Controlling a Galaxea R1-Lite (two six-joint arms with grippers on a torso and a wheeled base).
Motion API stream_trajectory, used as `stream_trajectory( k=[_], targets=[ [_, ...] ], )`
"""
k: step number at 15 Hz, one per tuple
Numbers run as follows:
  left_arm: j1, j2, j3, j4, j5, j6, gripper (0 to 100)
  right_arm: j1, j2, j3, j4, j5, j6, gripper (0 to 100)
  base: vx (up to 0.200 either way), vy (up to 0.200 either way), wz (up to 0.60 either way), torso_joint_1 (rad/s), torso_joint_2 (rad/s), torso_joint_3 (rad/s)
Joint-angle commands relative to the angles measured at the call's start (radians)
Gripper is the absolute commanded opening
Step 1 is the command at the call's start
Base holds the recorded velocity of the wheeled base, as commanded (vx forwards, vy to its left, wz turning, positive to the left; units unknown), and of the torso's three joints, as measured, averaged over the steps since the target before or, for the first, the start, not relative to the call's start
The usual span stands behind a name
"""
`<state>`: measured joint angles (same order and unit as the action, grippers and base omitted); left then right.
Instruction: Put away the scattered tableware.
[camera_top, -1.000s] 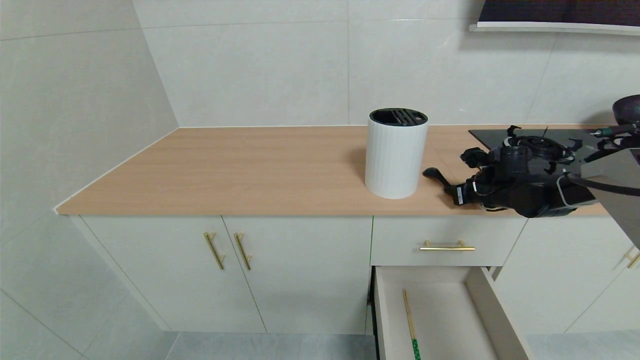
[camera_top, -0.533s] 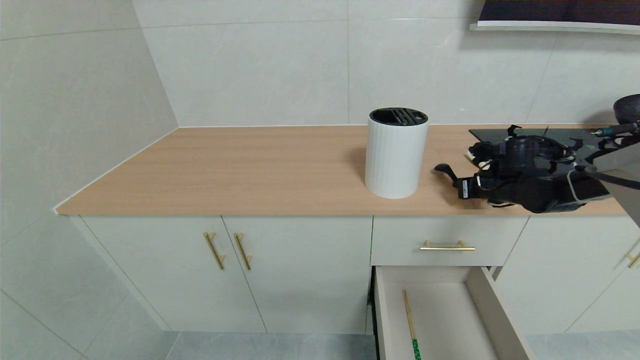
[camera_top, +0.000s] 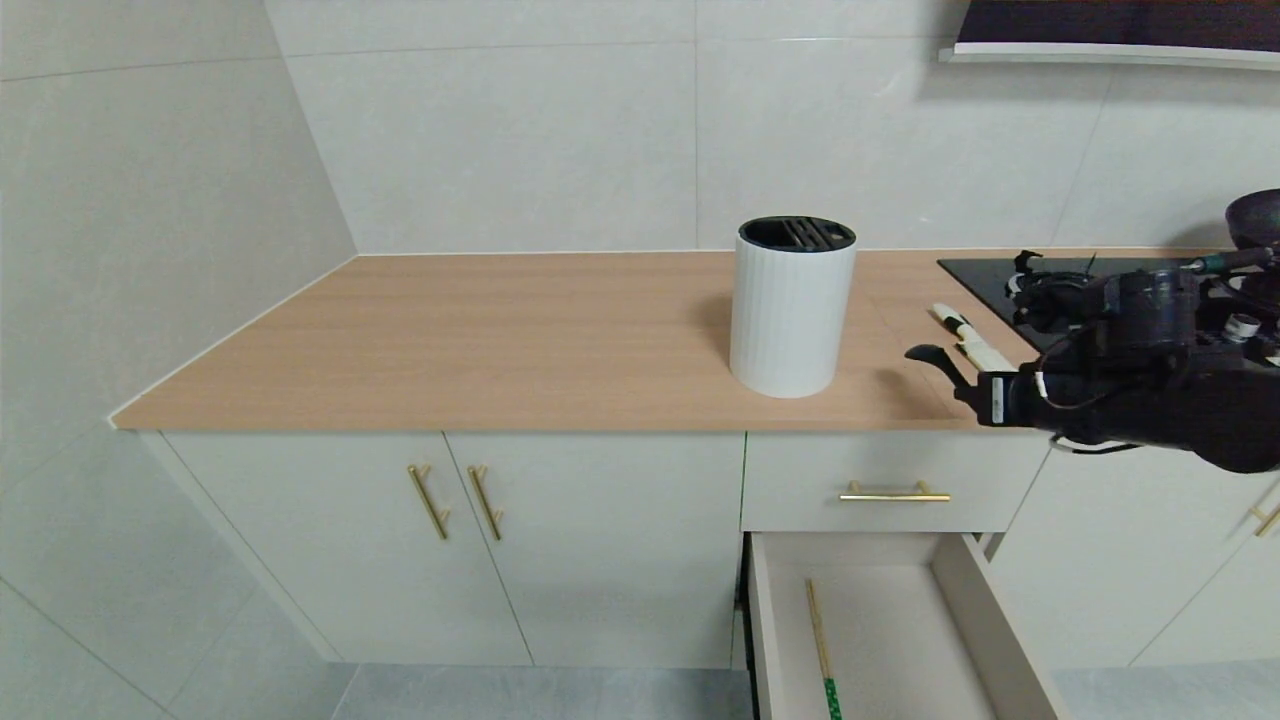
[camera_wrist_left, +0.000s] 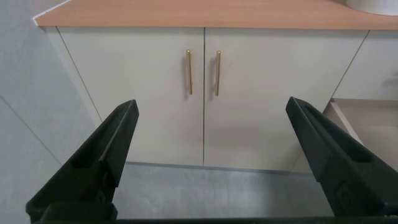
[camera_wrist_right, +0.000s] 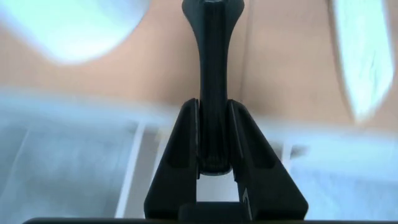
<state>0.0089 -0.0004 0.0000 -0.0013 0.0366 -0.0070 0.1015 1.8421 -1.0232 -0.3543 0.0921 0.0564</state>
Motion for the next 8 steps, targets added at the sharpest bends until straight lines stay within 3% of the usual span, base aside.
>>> stream_trajectory(
  k=[1, 8],
  targets=[
    [0.0, 0.0, 0.0, 0.0, 0.0, -0.001, 100, 0.057, -0.251, 0.219, -0.008, 0.006, 0.003, 0, 0.0, 0.0, 0.0, 0.0, 0.0, 0.0],
    [0.0, 0.0, 0.0, 0.0, 0.0, -0.001, 100, 0.119, -0.336, 0.492, -0.014, -0.003, -0.003, 0, 0.0, 0.0, 0.0, 0.0, 0.0, 0.0]
  ],
)
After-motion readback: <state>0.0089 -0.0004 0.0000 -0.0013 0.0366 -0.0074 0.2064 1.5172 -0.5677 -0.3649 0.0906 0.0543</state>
